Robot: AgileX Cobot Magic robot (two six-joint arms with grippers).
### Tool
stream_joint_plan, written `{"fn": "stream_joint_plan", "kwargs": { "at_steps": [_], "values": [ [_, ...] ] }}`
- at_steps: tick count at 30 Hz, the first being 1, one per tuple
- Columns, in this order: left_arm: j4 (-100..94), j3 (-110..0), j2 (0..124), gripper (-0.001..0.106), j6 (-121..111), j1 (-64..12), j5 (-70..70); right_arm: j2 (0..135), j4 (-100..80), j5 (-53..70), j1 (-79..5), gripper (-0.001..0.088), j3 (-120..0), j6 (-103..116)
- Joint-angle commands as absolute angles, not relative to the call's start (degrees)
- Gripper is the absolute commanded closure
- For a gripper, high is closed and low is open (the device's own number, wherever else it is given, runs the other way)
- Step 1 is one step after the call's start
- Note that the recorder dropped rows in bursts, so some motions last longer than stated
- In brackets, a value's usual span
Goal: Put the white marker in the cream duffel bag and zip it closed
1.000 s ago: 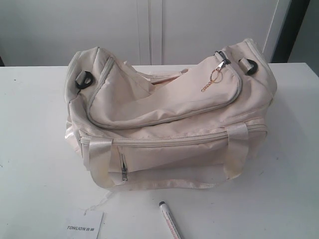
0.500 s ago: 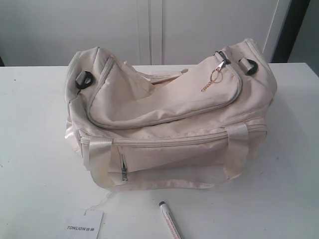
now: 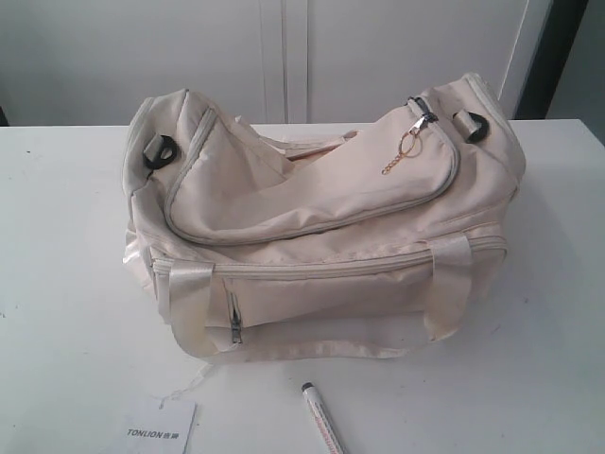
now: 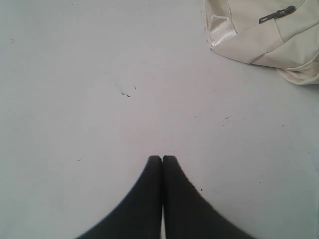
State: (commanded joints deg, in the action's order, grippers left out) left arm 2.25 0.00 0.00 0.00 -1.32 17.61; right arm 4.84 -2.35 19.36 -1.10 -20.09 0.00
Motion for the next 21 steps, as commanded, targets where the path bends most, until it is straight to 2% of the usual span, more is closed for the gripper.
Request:
{"fn": "stream_joint_plan", "kwargs": {
  "at_steps": [9,21],
  "values": [
    [2.2,0.0,0.0,0.105,0.0,-1.3,17.6,13.7,-2.3,20.1,-1.1,0.0868,-25.1,0.0],
    [2.2,0.0,0.0,0.105,0.0,-1.3,17.6,14.7,-2.3,18.5,-1.1,0.0868,-25.2,0.0]
  ]
}}
